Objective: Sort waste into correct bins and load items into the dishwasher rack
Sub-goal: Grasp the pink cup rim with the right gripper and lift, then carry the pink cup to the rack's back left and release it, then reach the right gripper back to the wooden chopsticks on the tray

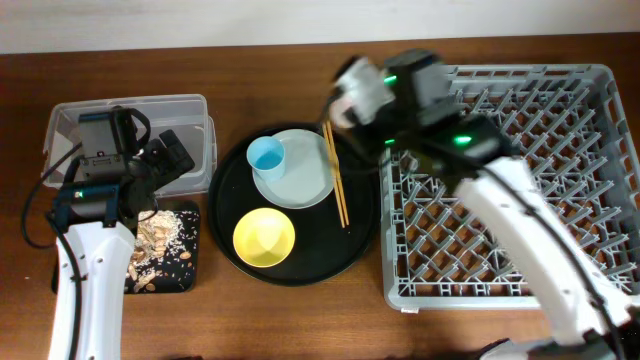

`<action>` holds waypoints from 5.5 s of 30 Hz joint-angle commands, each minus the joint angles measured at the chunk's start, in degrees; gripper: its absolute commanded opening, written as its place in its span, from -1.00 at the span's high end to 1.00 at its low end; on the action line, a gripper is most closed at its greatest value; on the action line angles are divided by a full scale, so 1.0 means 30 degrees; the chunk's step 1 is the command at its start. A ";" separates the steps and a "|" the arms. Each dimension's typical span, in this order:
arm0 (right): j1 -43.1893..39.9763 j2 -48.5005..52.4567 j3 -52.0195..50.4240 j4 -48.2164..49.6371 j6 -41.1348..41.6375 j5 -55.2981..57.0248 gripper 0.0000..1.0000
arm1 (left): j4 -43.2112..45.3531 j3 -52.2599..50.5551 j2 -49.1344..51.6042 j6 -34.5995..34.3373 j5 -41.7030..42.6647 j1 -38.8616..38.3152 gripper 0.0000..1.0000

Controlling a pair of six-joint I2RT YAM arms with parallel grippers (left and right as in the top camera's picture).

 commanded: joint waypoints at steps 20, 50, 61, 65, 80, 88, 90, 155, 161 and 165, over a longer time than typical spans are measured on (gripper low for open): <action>-1.2386 -0.0656 0.0270 -0.3840 0.1078 -1.5730 0.92 | 0.0022 0.0291 -0.0066 0.0087 0.0058 0.0051 -0.98; -1.1555 0.9734 0.0262 0.4539 0.1013 -2.4895 0.92 | 0.0022 0.0291 -0.0066 0.0087 0.0058 0.0051 -0.98; -1.0448 1.0958 0.0138 0.6965 0.1078 -2.3139 0.92 | 0.0022 0.0291 -0.0066 0.0087 0.0051 0.0051 -0.98; -1.0477 1.1548 0.0102 0.6914 0.1071 -2.2768 0.92 | 0.0022 0.0291 -0.0066 0.0087 0.0058 0.0051 -0.98; -1.2065 1.2407 0.0109 0.3351 0.0998 -2.2207 0.92 | 0.0022 0.0291 -0.0066 0.0087 0.0051 0.0051 -0.98; -1.3136 1.2400 0.0117 -0.0219 -0.1494 -2.2199 0.68 | 0.0022 0.0291 -0.0066 0.0087 0.0058 0.0051 -0.98; -1.3559 1.2298 0.0117 -0.0750 -0.1515 -2.1813 0.58 | 0.0022 0.0291 -0.0066 0.0087 0.0051 0.0051 -0.98; 0.3009 0.2667 -0.9151 0.2703 0.8225 0.1792 0.33 | 0.0022 0.0291 -0.0066 0.0087 0.0051 0.0051 -0.98; 0.3009 0.2667 -0.9151 0.2688 0.8225 0.1785 0.32 | 0.0022 0.0291 -0.0066 0.0087 0.0051 0.0051 -0.98; 0.1545 0.2623 -0.8859 0.1770 0.8225 -0.1049 0.32 | 0.0022 0.0291 -0.0066 0.0087 0.0058 0.0051 -0.98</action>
